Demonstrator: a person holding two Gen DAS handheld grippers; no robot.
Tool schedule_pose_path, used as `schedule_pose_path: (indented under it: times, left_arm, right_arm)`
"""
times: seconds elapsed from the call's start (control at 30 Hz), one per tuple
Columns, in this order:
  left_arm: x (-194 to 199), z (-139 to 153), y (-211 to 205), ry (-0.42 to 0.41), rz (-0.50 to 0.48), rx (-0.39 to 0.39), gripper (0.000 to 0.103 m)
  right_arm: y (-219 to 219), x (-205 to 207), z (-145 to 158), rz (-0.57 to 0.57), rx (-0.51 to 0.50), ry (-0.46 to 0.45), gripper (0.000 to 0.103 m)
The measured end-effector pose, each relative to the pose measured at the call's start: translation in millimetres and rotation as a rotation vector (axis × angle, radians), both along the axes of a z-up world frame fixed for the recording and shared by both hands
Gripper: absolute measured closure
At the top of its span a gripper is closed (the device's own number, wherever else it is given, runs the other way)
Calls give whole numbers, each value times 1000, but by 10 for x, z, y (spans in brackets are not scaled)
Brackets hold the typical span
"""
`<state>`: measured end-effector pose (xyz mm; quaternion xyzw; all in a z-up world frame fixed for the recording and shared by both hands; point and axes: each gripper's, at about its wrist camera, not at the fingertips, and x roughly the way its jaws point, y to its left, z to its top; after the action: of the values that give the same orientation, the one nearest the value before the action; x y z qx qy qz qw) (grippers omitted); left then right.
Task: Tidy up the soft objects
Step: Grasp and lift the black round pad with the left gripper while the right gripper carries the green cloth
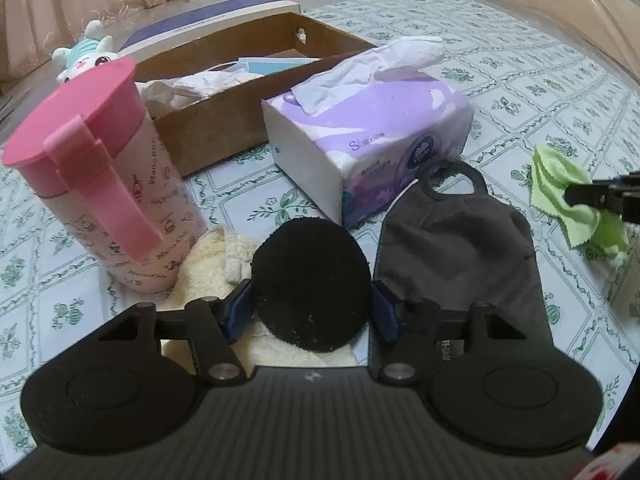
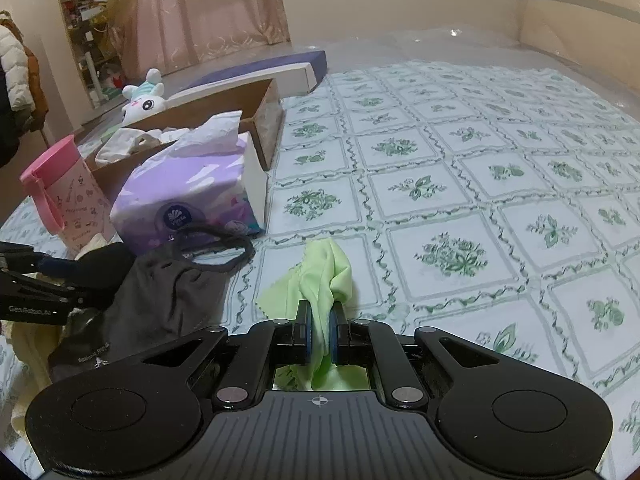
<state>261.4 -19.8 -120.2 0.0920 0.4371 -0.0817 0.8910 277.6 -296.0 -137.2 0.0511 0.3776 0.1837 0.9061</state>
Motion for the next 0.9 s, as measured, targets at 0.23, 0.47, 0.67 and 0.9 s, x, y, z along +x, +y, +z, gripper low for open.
schedule_pose_path:
  times: [0.23,0.47,0.67,0.9]
  left_arm:
    - [-154,359,-12,-85,17,-15,44]
    - [-32,668,-43,-170,63,-3,44]
    - [391,860,-51,-228,116,14,44]
    - [1029,1024,82,-248,226,-5,44]
  right_arm:
    - [-125,161,166,39,17,-40,95]
    - [-97,446,397,121,12,-118,95]
    - [17,955,607,180,8,-190,95]
    - [308,1705,835,283,84,-242,95]
